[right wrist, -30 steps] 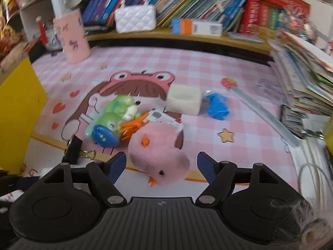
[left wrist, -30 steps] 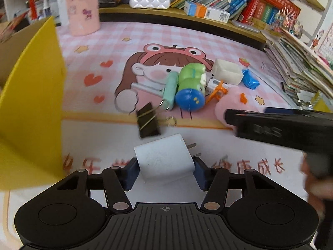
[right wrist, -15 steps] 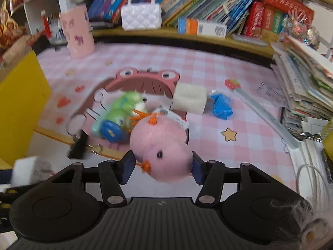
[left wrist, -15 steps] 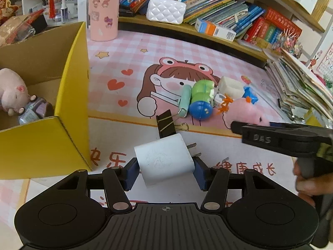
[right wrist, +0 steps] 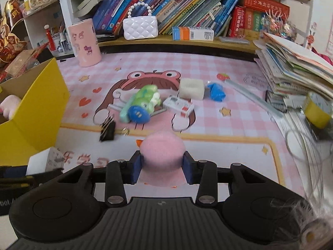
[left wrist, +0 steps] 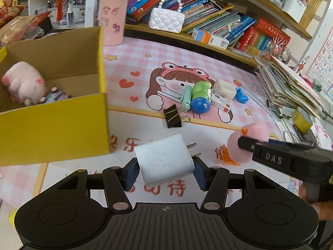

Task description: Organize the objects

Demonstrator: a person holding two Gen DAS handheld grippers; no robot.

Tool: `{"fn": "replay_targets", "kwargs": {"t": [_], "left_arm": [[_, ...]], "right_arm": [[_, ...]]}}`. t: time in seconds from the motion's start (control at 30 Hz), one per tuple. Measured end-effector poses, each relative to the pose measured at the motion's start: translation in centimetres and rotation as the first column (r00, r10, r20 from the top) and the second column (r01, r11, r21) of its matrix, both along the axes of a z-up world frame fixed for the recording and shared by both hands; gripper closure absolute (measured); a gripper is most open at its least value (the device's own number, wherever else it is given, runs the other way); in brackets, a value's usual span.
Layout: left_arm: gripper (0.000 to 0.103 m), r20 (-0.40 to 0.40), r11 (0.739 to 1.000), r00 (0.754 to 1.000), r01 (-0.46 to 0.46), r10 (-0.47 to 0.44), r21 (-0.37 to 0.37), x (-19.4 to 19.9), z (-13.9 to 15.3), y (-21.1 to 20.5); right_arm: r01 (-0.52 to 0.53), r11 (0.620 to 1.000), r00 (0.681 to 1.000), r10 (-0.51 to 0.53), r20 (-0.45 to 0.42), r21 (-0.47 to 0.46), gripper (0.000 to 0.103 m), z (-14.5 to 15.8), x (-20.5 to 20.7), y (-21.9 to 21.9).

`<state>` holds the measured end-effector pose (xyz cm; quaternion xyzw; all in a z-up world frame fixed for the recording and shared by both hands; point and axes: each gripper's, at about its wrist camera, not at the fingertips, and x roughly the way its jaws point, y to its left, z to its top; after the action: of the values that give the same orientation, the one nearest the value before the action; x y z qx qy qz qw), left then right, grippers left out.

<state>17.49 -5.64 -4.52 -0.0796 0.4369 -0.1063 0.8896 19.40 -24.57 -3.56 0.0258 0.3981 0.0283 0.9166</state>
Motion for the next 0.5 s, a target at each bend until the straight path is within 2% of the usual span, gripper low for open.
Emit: {"fn": "replay_targets", "kwargs": {"t": [0.2, 0.33, 0.5], "left_arm": [[0.049, 0.023, 1.0, 0.999, -0.023, 0.023, -0.009, -2.5, 0.6, 2.6], [0.049, 0.031, 0.999, 0.999, -0.044, 0.045, -0.014, -4.1, 0.9, 4.6], [0.049, 0.028, 0.997, 0.996, -0.081, 0.082, -0.016, -6.5, 1.0, 7.4]], "right_arm": [[-0.001, 1.0, 1.0, 0.001, 0.009, 0.018, 0.065, 1.2, -3.6, 2.1], [-0.031, 0.999, 0.999, 0.031, 0.033, 0.014, 0.065, 1.9, -5.7, 4.2], [-0.076, 0.997, 0.997, 0.076, 0.016, 0.027, 0.065, 1.7, -7.9, 7.2]]}}
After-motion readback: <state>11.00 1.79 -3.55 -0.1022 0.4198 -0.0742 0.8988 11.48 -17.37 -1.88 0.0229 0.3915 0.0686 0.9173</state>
